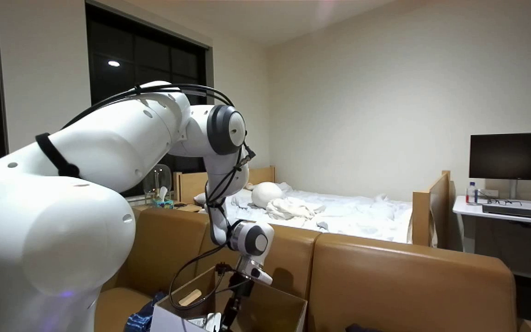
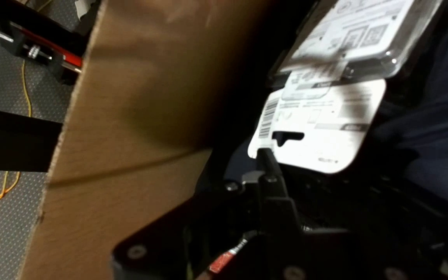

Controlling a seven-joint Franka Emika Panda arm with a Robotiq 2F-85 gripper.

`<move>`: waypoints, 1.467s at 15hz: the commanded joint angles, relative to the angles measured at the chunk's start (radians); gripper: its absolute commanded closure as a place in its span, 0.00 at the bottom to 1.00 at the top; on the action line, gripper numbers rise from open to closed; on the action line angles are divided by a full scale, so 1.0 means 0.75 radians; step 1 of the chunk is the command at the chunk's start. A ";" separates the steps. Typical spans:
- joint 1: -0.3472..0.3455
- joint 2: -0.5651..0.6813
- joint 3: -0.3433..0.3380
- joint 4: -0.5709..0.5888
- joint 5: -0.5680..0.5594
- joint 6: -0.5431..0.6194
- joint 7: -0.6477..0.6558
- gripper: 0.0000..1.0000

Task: Take the umbrella and the jacket out of the box

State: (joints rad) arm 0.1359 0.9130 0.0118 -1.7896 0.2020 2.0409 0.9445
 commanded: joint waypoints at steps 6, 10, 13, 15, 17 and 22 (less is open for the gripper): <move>0.001 -0.298 -0.012 -0.281 0.071 0.224 -0.014 0.98; -0.020 -0.401 -0.011 -0.370 0.147 0.394 -0.001 0.98; -0.052 -0.473 -0.011 -0.408 0.213 0.421 -0.015 0.98; -0.079 -0.523 -0.013 -0.434 0.254 0.419 -0.025 0.98; -0.102 -0.566 -0.018 -0.457 0.285 0.407 -0.029 0.98; -0.148 -0.683 -0.025 -0.536 0.347 0.404 -0.033 0.98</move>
State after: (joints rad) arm 0.0490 0.5072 -0.0073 -2.1123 0.4209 2.3326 0.9453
